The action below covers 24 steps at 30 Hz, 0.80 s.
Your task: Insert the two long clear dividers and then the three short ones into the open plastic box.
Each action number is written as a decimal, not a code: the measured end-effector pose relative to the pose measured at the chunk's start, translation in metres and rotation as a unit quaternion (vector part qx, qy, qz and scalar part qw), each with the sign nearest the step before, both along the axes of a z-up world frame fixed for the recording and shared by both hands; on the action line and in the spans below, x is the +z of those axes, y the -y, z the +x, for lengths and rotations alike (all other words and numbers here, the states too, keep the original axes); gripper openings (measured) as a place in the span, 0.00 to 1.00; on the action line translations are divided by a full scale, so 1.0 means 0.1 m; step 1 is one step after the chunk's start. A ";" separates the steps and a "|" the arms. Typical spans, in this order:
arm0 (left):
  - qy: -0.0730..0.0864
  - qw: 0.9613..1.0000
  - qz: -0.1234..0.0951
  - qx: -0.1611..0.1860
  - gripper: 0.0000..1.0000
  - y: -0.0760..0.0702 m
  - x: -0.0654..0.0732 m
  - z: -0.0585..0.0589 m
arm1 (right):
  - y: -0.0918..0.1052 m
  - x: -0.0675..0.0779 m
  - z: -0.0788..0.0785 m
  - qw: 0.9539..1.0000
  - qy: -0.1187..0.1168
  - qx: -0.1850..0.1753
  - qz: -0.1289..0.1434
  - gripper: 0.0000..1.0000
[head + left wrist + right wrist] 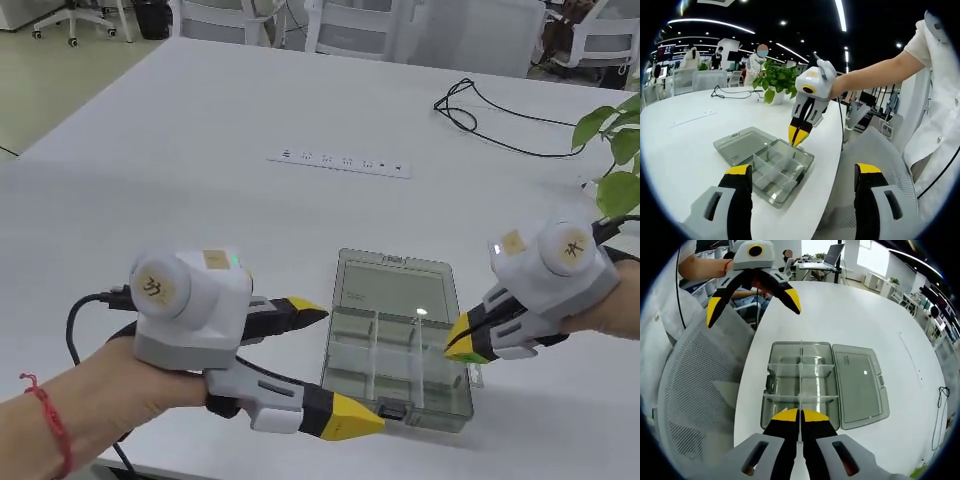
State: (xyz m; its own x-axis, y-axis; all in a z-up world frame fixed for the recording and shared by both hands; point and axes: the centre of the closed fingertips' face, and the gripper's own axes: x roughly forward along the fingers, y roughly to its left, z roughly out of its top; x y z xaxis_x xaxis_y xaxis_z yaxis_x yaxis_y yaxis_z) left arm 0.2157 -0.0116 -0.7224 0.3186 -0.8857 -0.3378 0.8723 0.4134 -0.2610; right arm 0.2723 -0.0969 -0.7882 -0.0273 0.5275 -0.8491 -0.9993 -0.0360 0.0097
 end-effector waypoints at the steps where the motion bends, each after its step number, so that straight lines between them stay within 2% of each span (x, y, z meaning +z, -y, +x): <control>1: -0.001 1.000 0.000 0.001 0.85 0.00 0.00 0.00 | 0.00 -0.01 0.00 1.000 0.001 0.001 0.000 0.03; 10: -0.002 1.000 0.001 0.002 0.85 -0.03 -0.01 0.00 | -0.02 -0.13 -0.01 1.000 -0.005 -0.013 -0.001 0.03; 24: -0.002 1.000 0.003 0.006 0.86 -0.05 -0.03 -0.01 | -0.02 -0.27 -0.01 1.000 0.003 -0.002 -0.016 0.03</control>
State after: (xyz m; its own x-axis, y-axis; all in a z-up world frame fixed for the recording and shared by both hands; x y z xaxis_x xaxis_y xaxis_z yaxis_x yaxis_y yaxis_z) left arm 0.2151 -0.0069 -0.7254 0.3274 -0.8800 -0.3442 0.8663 0.4250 -0.2624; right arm 0.2712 -0.0949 -0.8151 -0.0196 0.5009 -0.8653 -0.9995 -0.0321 0.0041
